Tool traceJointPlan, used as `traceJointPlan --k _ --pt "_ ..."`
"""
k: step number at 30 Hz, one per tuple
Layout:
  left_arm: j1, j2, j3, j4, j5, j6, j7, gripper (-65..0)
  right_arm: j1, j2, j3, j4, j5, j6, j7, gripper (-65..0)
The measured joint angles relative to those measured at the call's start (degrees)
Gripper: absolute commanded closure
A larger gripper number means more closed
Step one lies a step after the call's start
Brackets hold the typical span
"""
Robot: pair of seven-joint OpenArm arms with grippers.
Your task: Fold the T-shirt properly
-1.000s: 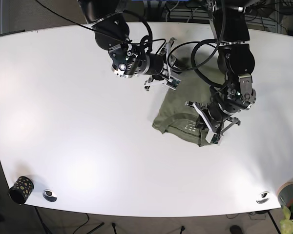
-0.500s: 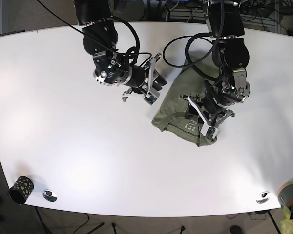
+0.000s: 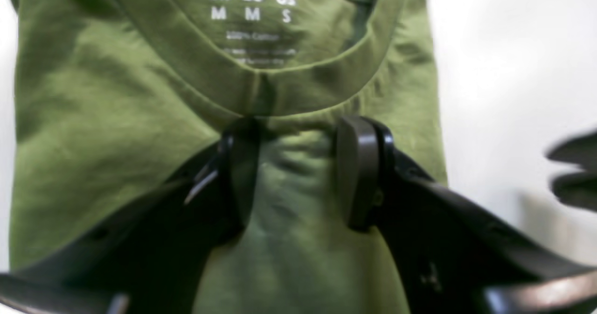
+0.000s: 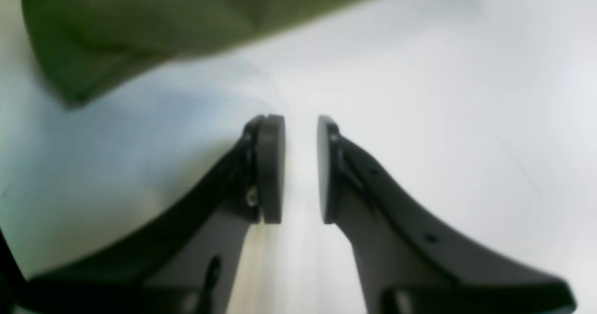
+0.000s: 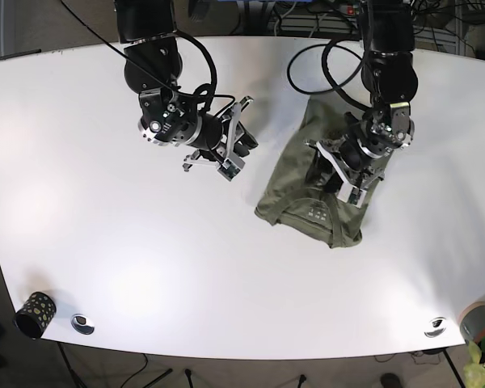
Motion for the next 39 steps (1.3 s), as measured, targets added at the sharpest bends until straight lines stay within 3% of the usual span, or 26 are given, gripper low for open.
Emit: traceJointPlan --k 9,19,23,33,39 --pt "-3.5 -10.7 -5.6 -11.4 -2.6 -1.5 -6.4 -26.7 0.0 0.0 -0.1 0.2 0.2 0.02 0.0 -10.9" --pt "-7.0 -27.2 -7.7 -24.8 -0.7 -0.5 -8.2 -26.7 0.3 0.1 -0.1 0.3 0.2 0.02 0.0 -10.9" --pt "-6.4 -32.3 -7.8 -29.1 0.1 -3.7 -11.3 -26.7 0.1 0.8 -0.1 1.2 0.2 0.02 0.0 -10.9" --pt "-5.6 -40.6 -7.6 -37.3 3.3 -3.8 -14.7 -26.8 0.0 1.8 -0.2 5.0 0.5 0.04 0.1 -10.9" --pt "-5.5 -42.0 -7.3 -38.0 4.6 -3.8 -15.8 -26.8 0.0 2.5 0.0 5.2 0.3 0.02 0.0 -10.9"
